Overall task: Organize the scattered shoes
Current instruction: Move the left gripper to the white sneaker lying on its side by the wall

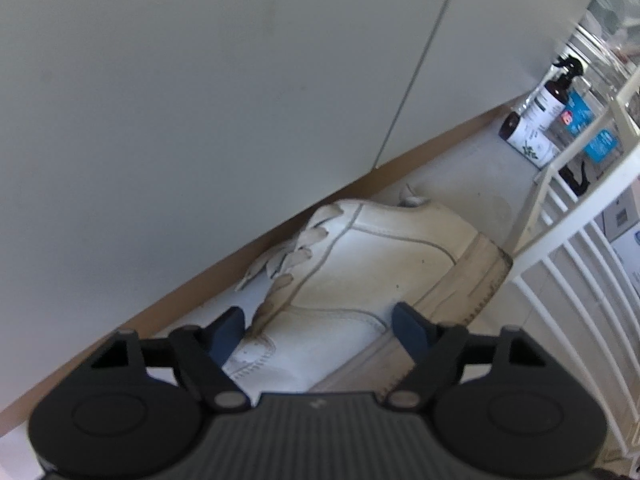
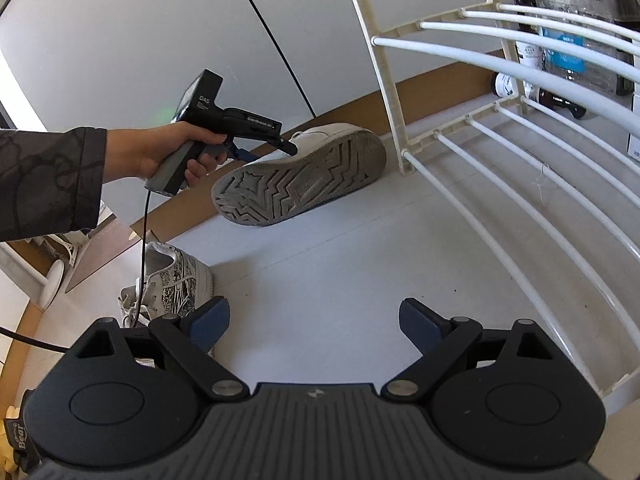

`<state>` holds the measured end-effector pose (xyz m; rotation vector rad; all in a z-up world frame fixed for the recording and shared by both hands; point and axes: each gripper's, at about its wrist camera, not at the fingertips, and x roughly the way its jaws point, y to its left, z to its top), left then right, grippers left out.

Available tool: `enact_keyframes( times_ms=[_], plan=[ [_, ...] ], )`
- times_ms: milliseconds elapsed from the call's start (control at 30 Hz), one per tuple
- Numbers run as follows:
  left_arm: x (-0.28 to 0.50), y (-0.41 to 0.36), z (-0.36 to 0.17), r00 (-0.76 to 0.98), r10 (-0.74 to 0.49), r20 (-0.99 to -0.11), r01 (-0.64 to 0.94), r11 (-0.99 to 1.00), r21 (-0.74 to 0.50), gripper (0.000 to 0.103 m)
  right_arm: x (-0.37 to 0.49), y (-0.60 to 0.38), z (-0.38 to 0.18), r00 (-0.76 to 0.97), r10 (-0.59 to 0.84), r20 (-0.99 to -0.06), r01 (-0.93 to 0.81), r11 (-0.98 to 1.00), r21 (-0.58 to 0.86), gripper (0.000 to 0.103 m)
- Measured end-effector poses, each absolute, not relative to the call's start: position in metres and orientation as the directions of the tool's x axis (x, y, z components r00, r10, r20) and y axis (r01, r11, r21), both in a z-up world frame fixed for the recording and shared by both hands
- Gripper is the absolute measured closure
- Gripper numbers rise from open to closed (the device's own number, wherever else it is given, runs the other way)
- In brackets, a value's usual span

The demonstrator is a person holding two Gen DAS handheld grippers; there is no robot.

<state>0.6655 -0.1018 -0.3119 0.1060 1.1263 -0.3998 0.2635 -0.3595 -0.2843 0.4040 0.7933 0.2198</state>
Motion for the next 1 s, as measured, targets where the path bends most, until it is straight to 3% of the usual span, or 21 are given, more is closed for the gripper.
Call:
enact_keyframes(
  times_ms=[233, 533, 1000],
  plan=[
    [0.646, -0.085, -0.307, 0.375, -0.238, -0.896, 0.395, 0.916, -0.078, 0.025, 0.255, -0.35, -0.28, 0.684, 0.35, -0.64, -0.049, 0.897, 0.439, 0.008],
    [0.625, -0.063, -0.296, 0.398, -0.179, -0.9, 0.441, 0.898, 0.017, 0.046, 0.242, -0.338, -0.274, 0.685, 0.356, -0.635, -0.072, 0.901, 0.428, 0.008],
    [0.571, -0.021, -0.287, 0.396, -0.09, -0.914, 0.473, 0.873, 0.119, 0.046, 0.219, -0.321, -0.266, 0.67, 0.394, -0.629, -0.107, 0.89, 0.443, 0.008]
  ],
)
